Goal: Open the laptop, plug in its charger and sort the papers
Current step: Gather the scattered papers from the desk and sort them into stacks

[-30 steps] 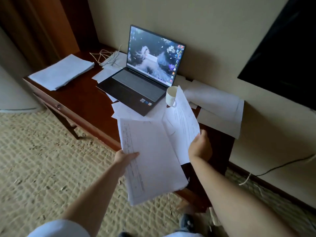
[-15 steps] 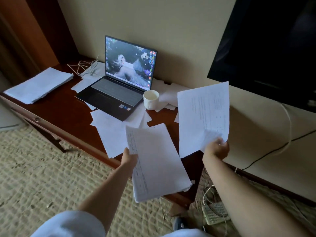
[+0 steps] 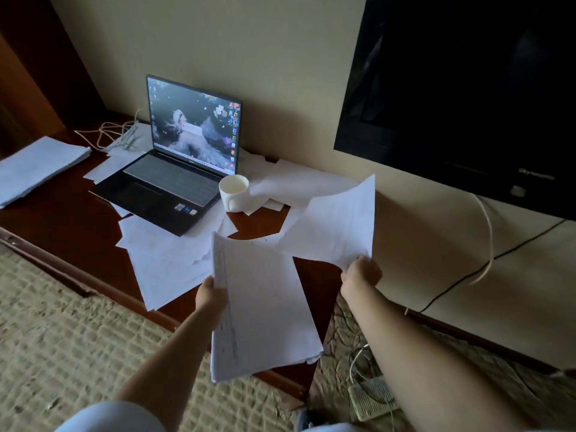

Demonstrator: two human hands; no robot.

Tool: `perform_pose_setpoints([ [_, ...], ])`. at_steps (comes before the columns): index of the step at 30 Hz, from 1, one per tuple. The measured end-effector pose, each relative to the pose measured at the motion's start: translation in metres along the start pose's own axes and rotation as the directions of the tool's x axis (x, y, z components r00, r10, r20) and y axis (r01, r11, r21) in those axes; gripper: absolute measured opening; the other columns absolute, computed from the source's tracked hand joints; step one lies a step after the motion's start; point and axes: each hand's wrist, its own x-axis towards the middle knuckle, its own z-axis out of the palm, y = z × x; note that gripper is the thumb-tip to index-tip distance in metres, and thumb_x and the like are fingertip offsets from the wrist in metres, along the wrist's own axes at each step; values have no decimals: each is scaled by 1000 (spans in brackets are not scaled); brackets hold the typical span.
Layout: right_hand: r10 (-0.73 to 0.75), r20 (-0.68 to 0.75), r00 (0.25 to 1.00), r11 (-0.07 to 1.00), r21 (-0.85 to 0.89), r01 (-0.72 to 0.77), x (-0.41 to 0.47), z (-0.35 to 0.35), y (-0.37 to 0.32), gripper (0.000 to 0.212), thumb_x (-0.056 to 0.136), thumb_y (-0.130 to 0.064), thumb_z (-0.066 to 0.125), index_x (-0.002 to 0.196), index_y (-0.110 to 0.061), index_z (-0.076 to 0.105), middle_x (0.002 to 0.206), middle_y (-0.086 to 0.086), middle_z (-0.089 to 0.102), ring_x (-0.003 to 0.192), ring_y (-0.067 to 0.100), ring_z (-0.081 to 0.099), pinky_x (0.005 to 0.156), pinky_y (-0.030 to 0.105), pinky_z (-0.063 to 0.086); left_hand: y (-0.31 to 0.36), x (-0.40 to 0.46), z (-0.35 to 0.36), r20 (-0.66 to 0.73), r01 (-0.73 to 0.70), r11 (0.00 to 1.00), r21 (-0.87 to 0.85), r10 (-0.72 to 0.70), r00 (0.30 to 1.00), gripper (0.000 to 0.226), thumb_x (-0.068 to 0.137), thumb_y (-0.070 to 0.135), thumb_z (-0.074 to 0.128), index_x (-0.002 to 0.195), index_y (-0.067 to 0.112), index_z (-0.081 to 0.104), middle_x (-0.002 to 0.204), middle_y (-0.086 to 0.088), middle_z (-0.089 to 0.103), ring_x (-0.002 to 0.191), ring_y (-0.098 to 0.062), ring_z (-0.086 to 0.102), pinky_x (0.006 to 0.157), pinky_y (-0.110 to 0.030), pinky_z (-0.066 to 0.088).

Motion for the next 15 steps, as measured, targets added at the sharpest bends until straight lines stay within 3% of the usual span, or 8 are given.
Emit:
perform_pose_setpoints([
  [1,43,46,998,999,-19,-42,0,1,5,15,95,-18,41,98,-15,56,78,7,51,53,21,44,34,23,38,2,0,3,6,13,1000,-9,-13,1000,13,91,10,50,99,8,59,89,-10,64,77,-26,61,60,-31,48],
  [3,66,151,986,992,-116,-49,-1,2,17,9,95,-18,44,97,-16,52,73,3,45,48,16,34,30,14,27,4,2,7,10,42,998,-41,-41,999,14,89,9,49,97,5,60,91,-15,65,81,-31,62,68,-38,53],
  [5,74,316,946,948,-317,32,-9,1,32,11,95,-16,47,100,-12,56,73,6,51,55,20,45,41,20,36,4,4,10,47,93,991,-101,-88,995,16,90,13,49,93,2,61,92,-20,65,84,-36,63,77,-47,54],
  [7,78,452,889,808,-551,209,-13,-1,51,24,95,-18,49,113,-7,60,98,11,62,84,25,59,67,28,46,1,9,11,75,172,970,-174,-161,984,24,93,21,49,93,1,61,94,-22,64,81,-34,62,80,-47,54],
  [9,113,498,859,673,-675,303,-20,-4,67,35,96,-22,45,126,-7,57,120,13,61,105,29,59,81,29,46,-2,11,11,72,247,931,-267,-237,969,34,98,32,44,97,3,61,97,-18,63,81,-30,60,82,-43,51],
  [11,119,524,843,572,-731,373,-27,-7,75,38,98,-23,41,130,-8,54,126,12,58,112,29,56,81,27,42,-1,9,12,83,284,890,-357,-273,959,43,99,46,37,103,10,61,101,-13,65,90,-29,63,88,-42,52],
  [15,19,550,835,383,-775,502,-30,-7,78,33,97,-15,39,126,-7,53,129,12,55,117,31,53,80,25,39,3,3,11,169,248,887,-389,-196,966,58,94,63,30,95,17,65,93,-11,69,80,-26,65,70,-39,55],
])
